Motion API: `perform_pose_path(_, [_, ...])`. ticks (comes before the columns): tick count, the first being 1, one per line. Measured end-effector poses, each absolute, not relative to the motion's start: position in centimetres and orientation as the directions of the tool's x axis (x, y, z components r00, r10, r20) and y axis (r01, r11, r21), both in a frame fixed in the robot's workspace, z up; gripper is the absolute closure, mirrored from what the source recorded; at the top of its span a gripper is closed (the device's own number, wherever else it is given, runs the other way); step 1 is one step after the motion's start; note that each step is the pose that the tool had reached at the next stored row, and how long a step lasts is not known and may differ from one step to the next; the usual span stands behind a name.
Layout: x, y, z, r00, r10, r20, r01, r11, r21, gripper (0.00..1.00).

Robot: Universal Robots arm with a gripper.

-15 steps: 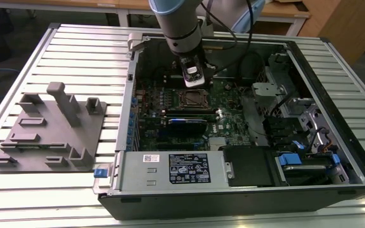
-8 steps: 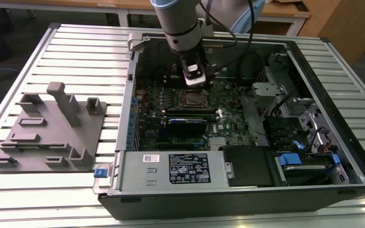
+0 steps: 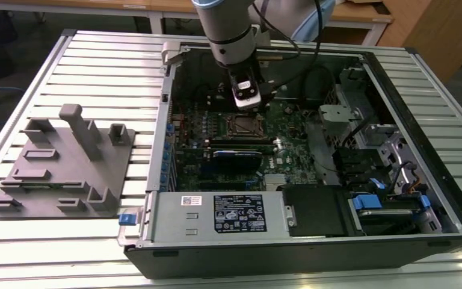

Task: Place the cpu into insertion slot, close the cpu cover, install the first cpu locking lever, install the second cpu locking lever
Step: 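Install the first cpu locking lever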

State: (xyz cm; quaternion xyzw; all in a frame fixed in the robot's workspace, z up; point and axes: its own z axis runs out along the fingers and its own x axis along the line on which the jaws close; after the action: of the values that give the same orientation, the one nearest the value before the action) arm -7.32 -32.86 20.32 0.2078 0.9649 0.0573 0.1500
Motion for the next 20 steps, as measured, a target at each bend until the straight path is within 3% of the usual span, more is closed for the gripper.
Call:
perform_pose_path(7, [-7.07, -32.86, 20.24, -0.894, 0.418, -0.162, 0.402, 0.907, 0.126, 0.9])
perform_pose_path(20, [-7.07, -32.86, 20.93, -0.894, 0.418, -0.159, 0.402, 0.907, 0.124, 0.9])
